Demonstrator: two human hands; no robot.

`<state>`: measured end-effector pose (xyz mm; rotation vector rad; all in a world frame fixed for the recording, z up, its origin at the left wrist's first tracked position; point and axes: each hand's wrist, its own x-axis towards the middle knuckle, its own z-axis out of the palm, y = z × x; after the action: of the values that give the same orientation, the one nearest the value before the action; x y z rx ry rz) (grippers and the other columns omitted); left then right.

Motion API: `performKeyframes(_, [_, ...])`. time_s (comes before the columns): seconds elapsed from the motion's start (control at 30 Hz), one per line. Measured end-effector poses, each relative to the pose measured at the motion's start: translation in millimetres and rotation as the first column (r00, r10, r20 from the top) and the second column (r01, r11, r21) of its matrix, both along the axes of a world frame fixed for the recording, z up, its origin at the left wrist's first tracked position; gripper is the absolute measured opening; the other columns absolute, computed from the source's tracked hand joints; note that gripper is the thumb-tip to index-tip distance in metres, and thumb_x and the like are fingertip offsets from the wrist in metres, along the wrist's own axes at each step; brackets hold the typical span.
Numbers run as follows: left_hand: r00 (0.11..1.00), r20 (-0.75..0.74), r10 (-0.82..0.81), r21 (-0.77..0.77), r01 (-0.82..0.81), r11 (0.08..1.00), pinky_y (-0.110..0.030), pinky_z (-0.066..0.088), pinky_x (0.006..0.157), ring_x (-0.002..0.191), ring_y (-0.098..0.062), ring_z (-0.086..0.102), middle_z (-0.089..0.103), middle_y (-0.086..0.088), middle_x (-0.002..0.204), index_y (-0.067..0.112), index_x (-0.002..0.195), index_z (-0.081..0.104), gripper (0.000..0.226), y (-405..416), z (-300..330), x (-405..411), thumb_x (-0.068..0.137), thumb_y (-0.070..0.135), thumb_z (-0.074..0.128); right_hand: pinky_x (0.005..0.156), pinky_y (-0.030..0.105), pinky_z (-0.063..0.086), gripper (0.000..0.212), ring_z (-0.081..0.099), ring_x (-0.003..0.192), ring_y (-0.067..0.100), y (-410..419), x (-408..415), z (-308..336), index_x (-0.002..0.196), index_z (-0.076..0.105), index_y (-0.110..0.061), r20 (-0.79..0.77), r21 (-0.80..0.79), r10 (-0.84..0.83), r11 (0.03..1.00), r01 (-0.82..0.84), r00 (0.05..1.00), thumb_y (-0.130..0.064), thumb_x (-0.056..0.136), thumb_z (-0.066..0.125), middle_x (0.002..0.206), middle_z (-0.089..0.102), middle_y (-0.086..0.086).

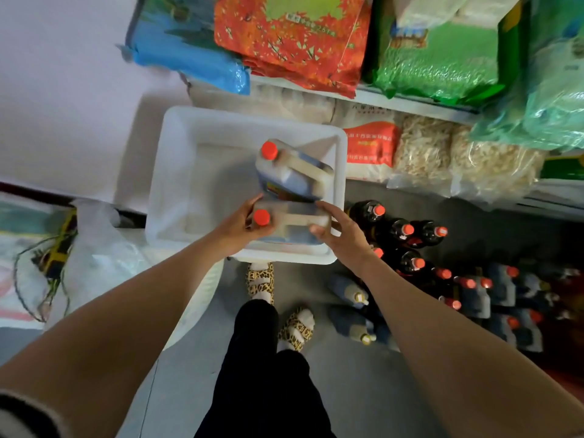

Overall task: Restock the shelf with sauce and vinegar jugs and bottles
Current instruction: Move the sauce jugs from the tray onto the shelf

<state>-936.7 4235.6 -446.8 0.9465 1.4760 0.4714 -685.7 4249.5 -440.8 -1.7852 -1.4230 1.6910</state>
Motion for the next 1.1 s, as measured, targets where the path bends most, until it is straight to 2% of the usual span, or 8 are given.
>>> performKeyframes(0.13, [0.997, 0.024, -0.068, -0.03, 0.069, 0.997, -0.016, 0.05, 0.088, 0.119, -0.019, 0.055, 0.055, -0.012, 0.132, 0.012, 0.149, 0.033, 0.082, 10.0, -5.9, -12.3, 0.081, -0.007, 0.074, 0.089, 0.017, 0.046, 0.055, 0.044, 0.135, 0.013, 1.8, -0.2, -2.6, 0.139, 0.049, -0.046, -0.014, -0.011, 0.022, 1.0, -0.022, 1.0, -0.04, 0.09, 0.072, 0.147, 0.049, -0.01])
performKeyframes(0.27, [0.997, 0.066, -0.044, -0.053, 0.048, 0.997, -0.022, 0.046, 0.099, 0.126, -0.016, 0.052, 0.054, -0.011, 0.137, 0.012, 0.143, 0.04, 0.078, 17.0, -6.3, -15.8, 0.077, -0.009, 0.077, 0.107, 0.031, 0.043, 0.046, 0.049, 0.13, 0.011, 3.4, -4.4, -3.1, 0.129, 0.057, -0.05, -0.031, -0.028, -0.046, 0.999, 0.045, 0.998, -0.035, 0.089, 0.075, 0.139, 0.054, -0.022])
performKeyframes(0.5, [0.992, 0.111, -0.058, -0.085, 0.068, 0.994, -0.013, 0.047, 0.091, 0.113, 0.003, 0.053, 0.056, 0.007, 0.125, 0.019, 0.135, 0.041, 0.07, 26.2, -4.7, -19.2, 0.079, 0.003, 0.08, 0.091, 0.029, 0.049, 0.028, 0.063, 0.11, 0.015, 7.8, -10.8, 0.9, 0.108, 0.069, -0.042, -0.045, -0.032, -0.169, 0.985, 0.167, 0.985, -0.03, 0.085, 0.079, 0.113, 0.068, -0.014])
performKeyframes(0.67, [0.983, 0.114, -0.146, -0.074, 0.155, 0.985, -0.035, 0.042, 0.103, 0.113, -0.013, 0.053, 0.059, -0.009, 0.12, -0.002, 0.134, 0.048, 0.061, 42.8, 3.5, -24.5, 0.081, 0.0, 0.078, 0.074, 0.013, 0.048, 0.031, 0.066, 0.102, 0.017, 13.7, -12.5, 8.7, 0.112, 0.072, -0.028, 0.043, -0.02, -0.168, 0.985, 0.169, 0.985, -0.032, 0.082, 0.081, 0.104, 0.072, -0.001])
performKeyframes(0.87, [0.988, 0.108, -0.109, -0.106, 0.121, 0.987, -0.046, 0.047, 0.101, 0.119, -0.017, 0.055, 0.06, -0.009, 0.129, 0.009, 0.138, 0.047, 0.056, 41.6, 24.6, -24.3, 0.088, 0.01, 0.073, 0.066, 0.006, 0.043, 0.038, 0.063, 0.094, 0.016, 19.5, -14.9, 23.9, 0.119, 0.07, -0.025, 0.101, 0.034, -0.109, 0.994, 0.106, 0.989, -0.038, 0.085, 0.078, 0.104, 0.07, -0.001])
performKeyframes(0.93, [0.992, 0.09, -0.09, -0.108, 0.099, 0.989, -0.044, 0.051, 0.094, 0.117, -0.016, 0.056, 0.06, -0.004, 0.128, 0.016, 0.138, 0.047, 0.053, 42.6, 37.7, -23.7, 0.09, 0.017, 0.072, 0.065, 0.005, 0.042, 0.04, 0.061, 0.09, 0.015, 22.6, -14.7, 34.8, 0.121, 0.069, -0.025, 0.12, 0.061, -0.095, 0.994, 0.088, 0.988, -0.041, 0.086, 0.076, 0.103, 0.069, -0.002])
performKeyframes(1.03, [0.995, 0.076, -0.068, -0.029, 0.07, 0.997, -0.025, 0.048, 0.08, 0.107, -0.011, 0.056, 0.062, 0.001, 0.118, 0.014, 0.133, 0.05, 0.047, 44.1, 63.5, -22.6, 0.092, 0.023, 0.07, 0.073, 0.018, 0.046, 0.038, 0.064, 0.093, 0.016, 27.8, -14.2, 58.2, 0.119, 0.068, -0.027, 0.154, 0.121, -0.073, 0.991, 0.055, 0.985, -0.048, 0.088, 0.071, 0.103, 0.072, -0.003])
performKeyframes(1.1, [0.997, 0.074, -0.03, 0.026, 0.028, 0.999, -0.026, 0.046, 0.087, 0.109, -0.01, 0.055, 0.062, 0.002, 0.118, 0.015, 0.129, 0.053, 0.041, 43.0, 84.5, -20.4, 0.092, 0.027, 0.068, 0.067, 0.016, 0.045, 0.036, 0.064, 0.09, 0.014, 29.7, -14.8, 77.8, 0.112, 0.068, -0.033, 0.19, 0.189, -0.056, 0.982, 0.02, 0.98, -0.057, 0.086, 0.066, 0.095, 0.071, -0.008])
